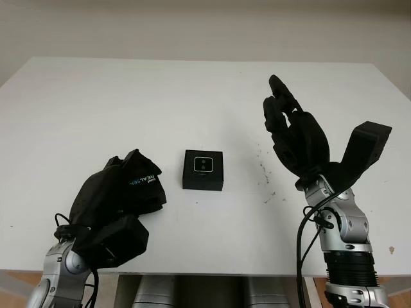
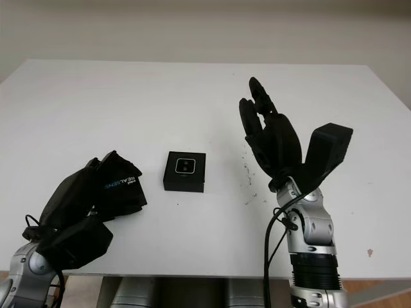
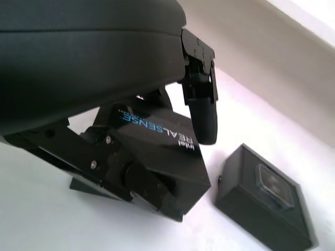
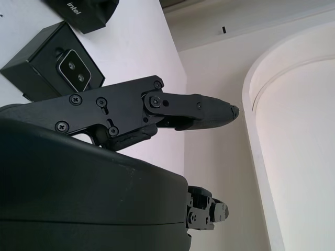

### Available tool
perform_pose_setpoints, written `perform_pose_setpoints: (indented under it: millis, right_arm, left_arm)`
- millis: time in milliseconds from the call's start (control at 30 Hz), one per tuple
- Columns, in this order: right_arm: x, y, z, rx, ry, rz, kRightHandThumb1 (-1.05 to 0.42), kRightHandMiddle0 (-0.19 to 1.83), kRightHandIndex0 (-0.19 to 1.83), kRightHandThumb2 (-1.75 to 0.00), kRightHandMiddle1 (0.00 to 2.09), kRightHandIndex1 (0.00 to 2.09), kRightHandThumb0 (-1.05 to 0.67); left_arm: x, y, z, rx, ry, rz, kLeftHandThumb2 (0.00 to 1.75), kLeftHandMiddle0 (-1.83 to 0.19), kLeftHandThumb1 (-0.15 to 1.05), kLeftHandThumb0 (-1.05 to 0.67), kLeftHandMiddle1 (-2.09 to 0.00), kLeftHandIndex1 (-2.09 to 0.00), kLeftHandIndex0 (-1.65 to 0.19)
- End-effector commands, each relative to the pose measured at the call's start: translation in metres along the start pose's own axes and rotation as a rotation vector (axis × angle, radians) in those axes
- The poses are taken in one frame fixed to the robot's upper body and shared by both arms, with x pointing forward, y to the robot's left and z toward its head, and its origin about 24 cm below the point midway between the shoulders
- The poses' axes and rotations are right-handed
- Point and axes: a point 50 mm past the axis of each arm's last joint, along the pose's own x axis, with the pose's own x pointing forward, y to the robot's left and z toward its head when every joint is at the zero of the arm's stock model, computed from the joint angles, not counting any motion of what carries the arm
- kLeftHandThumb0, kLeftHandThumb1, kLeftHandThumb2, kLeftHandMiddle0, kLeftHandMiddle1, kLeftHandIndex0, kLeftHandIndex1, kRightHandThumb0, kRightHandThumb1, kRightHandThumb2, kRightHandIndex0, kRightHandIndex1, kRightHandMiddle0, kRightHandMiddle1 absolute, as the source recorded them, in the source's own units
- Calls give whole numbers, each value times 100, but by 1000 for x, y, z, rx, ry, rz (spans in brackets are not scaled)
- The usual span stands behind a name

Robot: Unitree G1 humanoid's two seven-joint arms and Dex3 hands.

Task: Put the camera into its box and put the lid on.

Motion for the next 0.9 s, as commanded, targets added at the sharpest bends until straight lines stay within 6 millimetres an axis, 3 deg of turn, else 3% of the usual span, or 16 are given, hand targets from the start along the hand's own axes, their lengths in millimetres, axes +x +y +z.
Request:
perform_pose_setpoints:
  millis: [0, 500, 667, 867]
  right_arm:
    - [2, 2, 5, -11, -12, 14, -105, 4, -12, -41, 16, 5, -49]
    - [0, 6, 2, 27, -20, -20, -105, -5, -12, -39, 12, 5, -55]
    - [1, 8, 9, 16, -84, -47, -105, -18, -19, -55, 2, 0, -68]
    - [1, 10, 20, -72, -162, -23, -105, -19, -19, -61, 0, 0, -80]
  left_arm:
    - [5, 10, 10, -30, -42, 20, 5, -35, 98, -15, -152, -147, -23]
    - [38, 43, 42, 51, -130, -47, 5, -39, 97, -12, -143, -142, -27]
    - [53, 45, 55, 113, -180, -54, 5, -43, 95, -9, -145, -145, -31]
    - [68, 37, 69, 180, -236, -75, 4, -47, 93, -6, -146, -146, -33]
